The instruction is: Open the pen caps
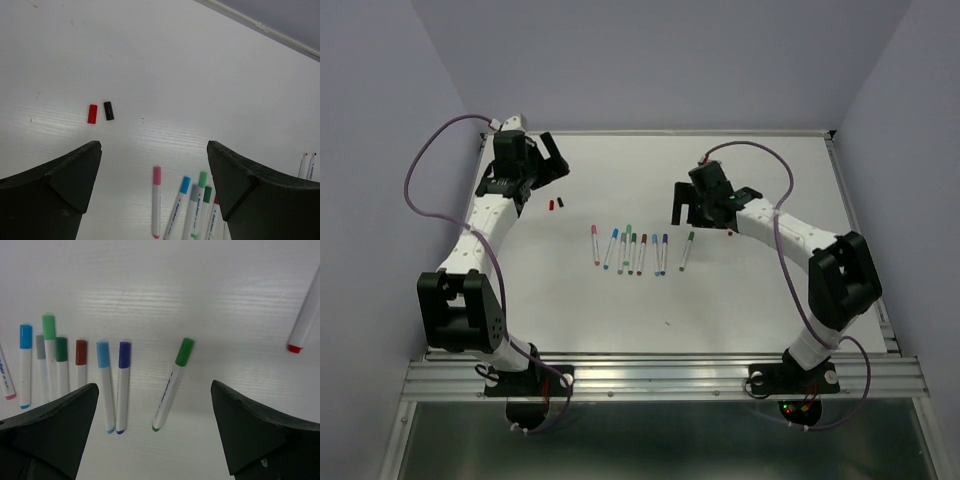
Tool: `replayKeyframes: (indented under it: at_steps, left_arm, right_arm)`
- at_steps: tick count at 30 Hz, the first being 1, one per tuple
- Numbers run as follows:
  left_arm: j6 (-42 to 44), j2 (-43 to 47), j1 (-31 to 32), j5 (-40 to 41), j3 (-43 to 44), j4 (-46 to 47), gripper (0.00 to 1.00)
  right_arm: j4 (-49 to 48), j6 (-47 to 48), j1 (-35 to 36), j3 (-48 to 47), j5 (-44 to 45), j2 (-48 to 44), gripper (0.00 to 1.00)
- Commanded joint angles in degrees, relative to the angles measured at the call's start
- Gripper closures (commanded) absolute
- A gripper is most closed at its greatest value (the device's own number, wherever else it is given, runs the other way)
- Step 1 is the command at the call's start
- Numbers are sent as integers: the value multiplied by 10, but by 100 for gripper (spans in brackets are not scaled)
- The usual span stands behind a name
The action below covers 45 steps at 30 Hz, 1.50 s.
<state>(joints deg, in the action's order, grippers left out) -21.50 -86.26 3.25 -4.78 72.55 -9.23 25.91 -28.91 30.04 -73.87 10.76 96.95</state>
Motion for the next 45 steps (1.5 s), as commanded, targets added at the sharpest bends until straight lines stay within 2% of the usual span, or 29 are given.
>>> replayKeyframes:
  at_steps: [1,5,11,13,14,19,23,26,34,37,38,43,45]
  left_arm:
    - [2,39,-4,-6,-22,24,1]
    - [0,48,-4,-7,-32,27,1]
    - [0,49,-4,-19,-40,35,1]
    - [0,49,-4,-20,-41,35,1]
    - [0,49,-4,-20,-42,36,1]
    - [0,49,-4,-25,-45,41,1]
    - [-1,44,-4,-30,-45,42,1]
    - [-2,44,-4,-28,-46,43,1]
    - [-3,46,-4,-23,-48,44,1]
    - [-2,44,-4,-26,-45,45,1]
    - [-1,43,-4,-33,-45,45,1]
    - [1,47,-3,-84,-51,62,1]
    - [1,52,-2,-150,-63,80,1]
  right_arm:
    - [36,-78,36,0,53,38,0]
    - [54,-128,43,-1,73,60,0]
    - [63,-142,54,-5,74,100,2]
    - [71,-144,54,-11,84,114,8]
    - [74,-146,54,-12,86,119,17]
    - [77,-148,59,-15,81,131,22]
    - [79,-140,70,-17,74,144,35]
    - [97,-140,77,-19,86,156,57]
    - [121,-128,82,-1,92,159,86]
    - [97,-100,82,6,85,149,95]
    - [81,-61,82,10,80,142,99]
    - [-63,74,82,60,21,44,99]
    - [-121,131,82,69,-4,-3,99]
